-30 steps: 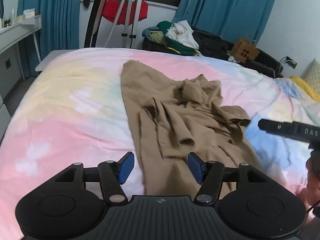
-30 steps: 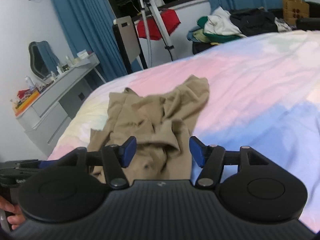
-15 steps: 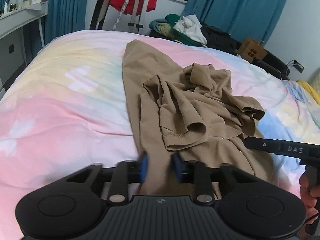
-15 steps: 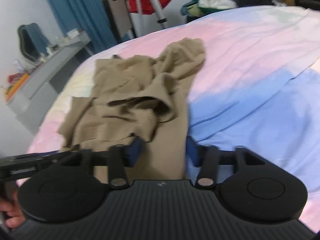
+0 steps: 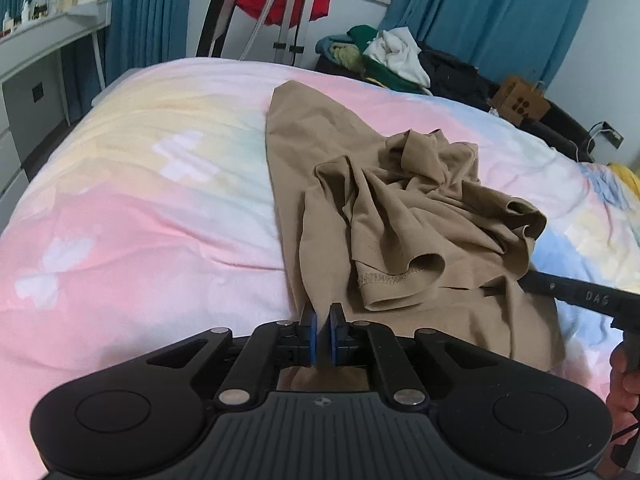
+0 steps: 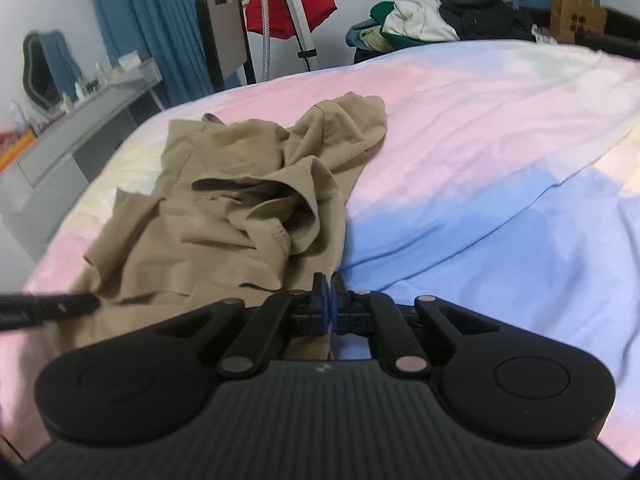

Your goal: Fold clothes

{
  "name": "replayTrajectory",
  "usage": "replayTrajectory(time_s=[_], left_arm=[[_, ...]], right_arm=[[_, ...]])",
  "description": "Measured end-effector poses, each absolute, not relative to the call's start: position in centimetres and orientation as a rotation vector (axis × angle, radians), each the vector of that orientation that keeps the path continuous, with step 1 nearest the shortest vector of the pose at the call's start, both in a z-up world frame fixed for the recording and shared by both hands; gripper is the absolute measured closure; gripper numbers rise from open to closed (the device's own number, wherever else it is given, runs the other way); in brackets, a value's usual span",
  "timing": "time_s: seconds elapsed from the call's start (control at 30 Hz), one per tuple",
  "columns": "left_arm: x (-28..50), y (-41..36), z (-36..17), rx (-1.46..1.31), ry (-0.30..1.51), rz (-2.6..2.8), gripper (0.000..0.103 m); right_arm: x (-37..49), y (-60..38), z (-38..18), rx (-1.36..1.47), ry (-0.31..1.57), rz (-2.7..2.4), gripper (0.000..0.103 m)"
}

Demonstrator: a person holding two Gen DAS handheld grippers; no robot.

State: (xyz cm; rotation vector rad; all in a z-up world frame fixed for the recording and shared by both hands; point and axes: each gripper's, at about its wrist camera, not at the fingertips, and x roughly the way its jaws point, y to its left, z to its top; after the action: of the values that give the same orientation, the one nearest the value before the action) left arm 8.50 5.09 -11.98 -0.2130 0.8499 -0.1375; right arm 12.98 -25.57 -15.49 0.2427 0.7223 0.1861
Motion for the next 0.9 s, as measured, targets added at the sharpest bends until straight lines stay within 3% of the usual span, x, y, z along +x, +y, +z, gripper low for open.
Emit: replayTrajectory(time_s=[0.07,0.13,0.2,0.27,0.3,0.33,0.43,0.47,0.67,0.8,0.83,0.87,0.9], left_arm=[[8.4,5.2,-11.9,-0.231,0.862,-0.131,0.074],[7.3,5.4,-11.2,-0.302,0.867,-0.136,0.06],[5.8,5.5,-10.6,-0.398,0.864,-0.171,0.051],[4.3,5.7,-10.2,-0.504,0.866,-0.205,0.032],[3.7,5.7,-10.5,-0.566,0.884,-0.227,0.031],[3.2,5.8,-10.9,-0.629,0.901,-0.25,0.031],[2.9,5.3,-12.6,-0.698,0.966,-0.249,0.03],[2.9,5.1,-13.2,-0.715,0.987,-0.241,0.03],[4.9,6.5,-17.9,-0.971,1.036,-0.181,0.031],[5.5,7.3,-18.5,-1.071,0.958,-0.18,0.032],[5.7,7.5,-18.6,-1.085,0.943,-0.173,0.034],[5.7,7.6,-18.8,-1.079,0.928,-0.16,0.045],[5.8,7.6,-19.0,-1.072,0.914,-0.147,0.052]], right_arm=[[12.6,-26.3,-15.0,0.306,0.708,0.194,0.096],[11.9,-27.0,-14.4,0.371,0.689,0.19,0.096],[11.2,-27.8,-13.7,0.437,0.677,0.19,0.095],[10.3,-28.7,-12.9,0.518,0.659,0.207,0.094],[9.9,-28.9,-12.6,0.562,0.654,0.226,0.093],[9.5,-29.2,-12.4,0.607,0.66,0.254,0.085],[9.0,-29.0,-13.2,0.773,0.73,0.394,0.037],[8.9,-28.8,-13.9,0.842,0.764,0.426,0.031],[9.4,-27.0,-20.0,1.196,1.024,0.499,0.031],[10.3,-27.7,-21.9,1.252,1.017,0.38,0.031],[10.5,-28.1,-22.3,1.273,0.999,0.349,0.032],[10.7,-28.4,-22.3,1.279,0.97,0.329,0.035],[10.9,-28.7,-22.3,1.28,0.939,0.313,0.043]])
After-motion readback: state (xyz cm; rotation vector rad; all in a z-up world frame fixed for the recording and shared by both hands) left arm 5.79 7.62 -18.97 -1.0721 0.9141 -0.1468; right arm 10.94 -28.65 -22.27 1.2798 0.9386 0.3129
